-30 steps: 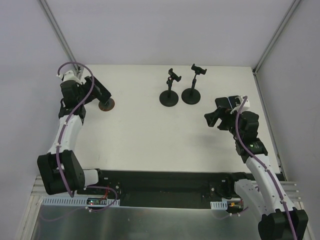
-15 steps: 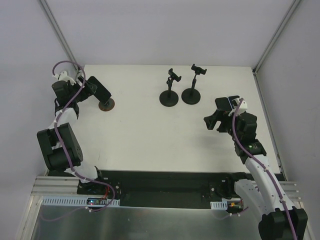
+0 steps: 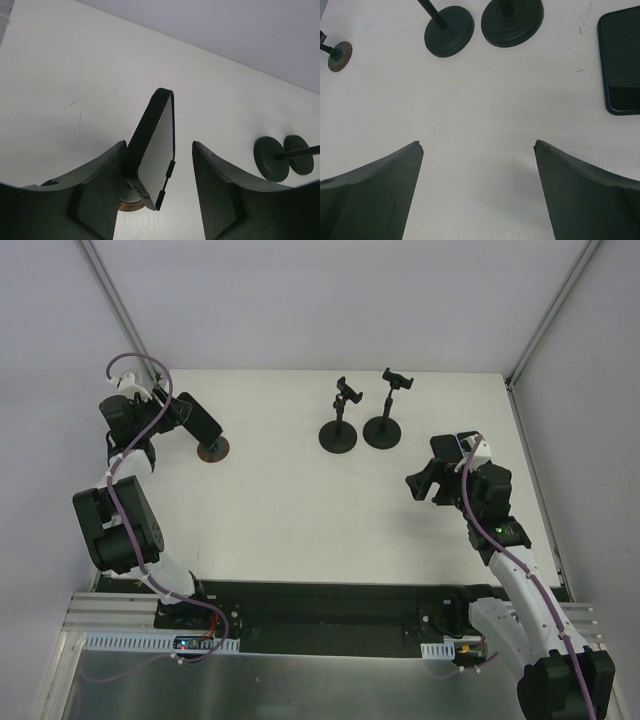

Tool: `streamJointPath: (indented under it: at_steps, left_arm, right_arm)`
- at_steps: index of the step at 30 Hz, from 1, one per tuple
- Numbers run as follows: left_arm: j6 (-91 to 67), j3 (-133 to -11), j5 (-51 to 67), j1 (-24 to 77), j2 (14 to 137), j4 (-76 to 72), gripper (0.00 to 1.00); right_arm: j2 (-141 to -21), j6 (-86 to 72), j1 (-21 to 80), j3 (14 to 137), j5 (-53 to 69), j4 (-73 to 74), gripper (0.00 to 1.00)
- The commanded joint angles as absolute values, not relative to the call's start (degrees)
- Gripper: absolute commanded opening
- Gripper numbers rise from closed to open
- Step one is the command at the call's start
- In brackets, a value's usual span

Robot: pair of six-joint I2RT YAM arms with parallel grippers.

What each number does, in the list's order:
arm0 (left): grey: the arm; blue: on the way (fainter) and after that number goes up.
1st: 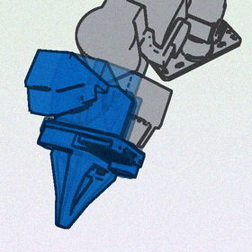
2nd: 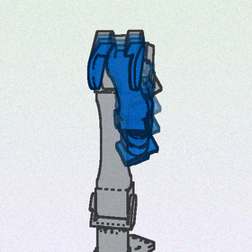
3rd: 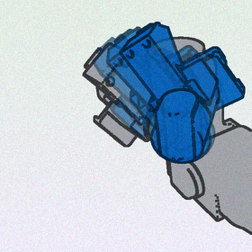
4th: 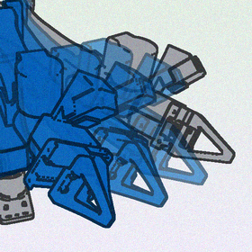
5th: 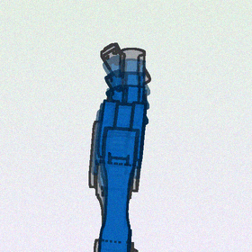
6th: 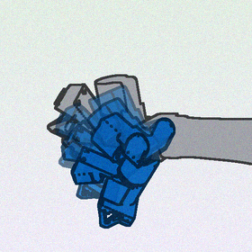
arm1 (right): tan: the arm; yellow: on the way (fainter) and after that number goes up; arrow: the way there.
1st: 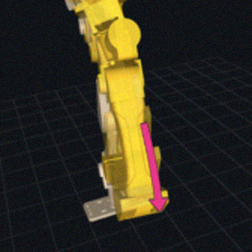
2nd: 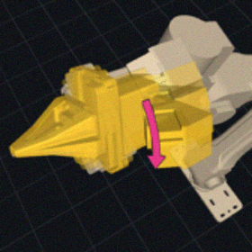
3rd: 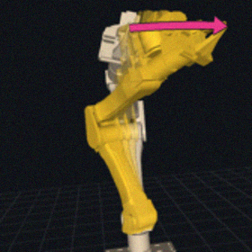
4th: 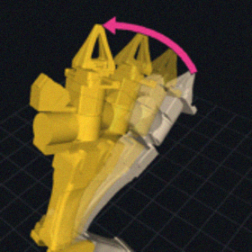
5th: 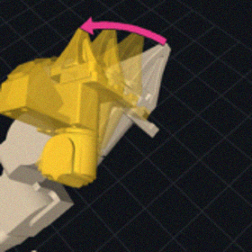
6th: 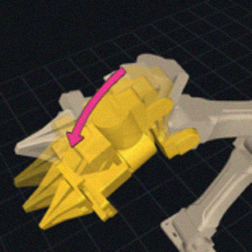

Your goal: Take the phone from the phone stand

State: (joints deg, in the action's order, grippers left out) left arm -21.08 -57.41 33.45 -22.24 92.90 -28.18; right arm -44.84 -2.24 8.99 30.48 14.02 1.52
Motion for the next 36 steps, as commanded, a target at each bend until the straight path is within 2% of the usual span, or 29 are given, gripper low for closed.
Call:
streamJointPath:
  at_steps: [1,7,17,21,25,36]
  left_arm:
    - [-18.9,-60.0,35.8,-23.2,92.6,-31.6,0.52]
    - [-18.6,-60.2,35.9,-24.1,92.6,-31.4,0.46]
    - [-18.5,-59.9,37.2,-24.7,91.3,-31.5,0.23]
    - [-18.8,-60.1,36.9,-24.7,90.0,-31.5,0.08]
    - [-19.2,-60.6,36.9,-24.7,88.5,-31.5,0.00]
    - [-22.9,-61.1,37.4,-24.5,82.4,-32.2,0.00]
  right_arm:
    - [-44.8,-1.2,9.4,31.6,15.4,-0.8,0.96]
    - [-44.9,-1.1,9.5,31.6,16.0,-0.8,0.96]
    - [-45.0,-1.3,9.5,31.7,16.7,-0.8,0.96]
    - [-44.9,-1.4,9.5,31.7,16.8,-0.8,0.96]
    - [-44.6,-1.2,9.5,31.7,17.0,-0.8,0.96]
    - [-43.9,-1.3,9.8,32.3,17.9,-0.4,0.96]
